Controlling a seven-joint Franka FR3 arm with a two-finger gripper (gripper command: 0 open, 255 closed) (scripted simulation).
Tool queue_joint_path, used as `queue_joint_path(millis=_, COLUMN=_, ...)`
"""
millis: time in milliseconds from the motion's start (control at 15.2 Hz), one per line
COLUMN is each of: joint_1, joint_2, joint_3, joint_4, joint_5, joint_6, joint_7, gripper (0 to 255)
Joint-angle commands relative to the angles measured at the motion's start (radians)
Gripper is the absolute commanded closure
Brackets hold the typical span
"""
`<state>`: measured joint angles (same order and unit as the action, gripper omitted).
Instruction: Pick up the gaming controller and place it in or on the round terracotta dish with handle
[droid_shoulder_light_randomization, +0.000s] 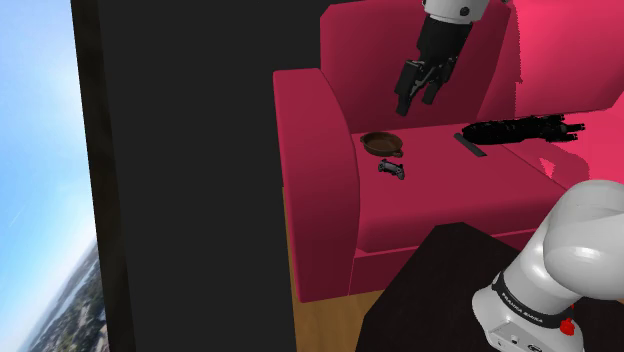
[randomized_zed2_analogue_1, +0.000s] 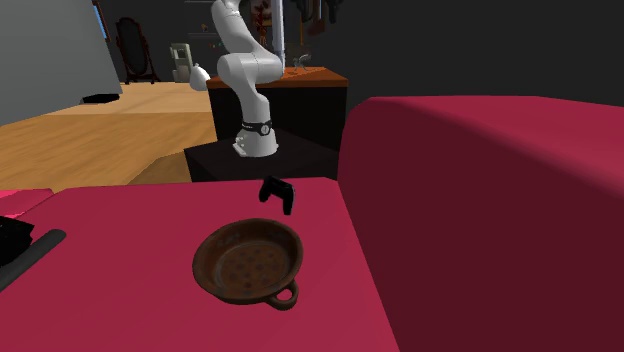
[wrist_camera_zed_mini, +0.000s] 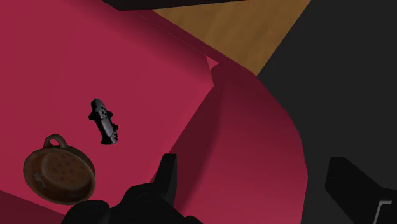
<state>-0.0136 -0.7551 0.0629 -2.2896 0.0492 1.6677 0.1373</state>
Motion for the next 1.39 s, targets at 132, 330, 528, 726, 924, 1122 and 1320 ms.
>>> queue_joint_path(millis=132, joint_1=-0.007, joint_2=0.012, joint_3=-0.029, joint_4=-0.044, joint_5=-0.012, joint_6=0.053, joint_7=-0.039, gripper=0)
queue_joint_path(millis=330, joint_1=-0.018, joint_2=0.04, joint_3=-0.074, joint_4=-0.101, joint_5=-0.031, joint_6=0.133, joint_7=-0.097, gripper=0)
queue_joint_path(millis=528, joint_1=-0.03, joint_2=0.083, joint_3=-0.118, joint_4=-0.146, joint_5=-0.047, joint_6=0.217, joint_7=-0.156, gripper=0)
queue_joint_path(millis=726, joint_1=-0.04, joint_2=0.139, joint_3=-0.164, joint_4=-0.179, joint_5=-0.061, joint_6=0.302, joint_7=-0.215, gripper=0)
queue_joint_path(millis=924, joint_1=-0.049, joint_2=0.21, joint_3=-0.21, joint_4=-0.199, joint_5=-0.069, joint_6=0.387, joint_7=-0.276, gripper=0)
queue_joint_path(millis=1122, joint_1=-0.054, joint_2=0.293, joint_3=-0.257, joint_4=-0.205, joint_5=-0.07, joint_6=0.472, joint_7=-0.34, gripper=0)
queue_joint_path(millis=1320, joint_1=-0.055, joint_2=0.388, joint_3=-0.304, joint_4=-0.199, joint_5=-0.059, joint_6=0.554, joint_7=-0.409, gripper=0)
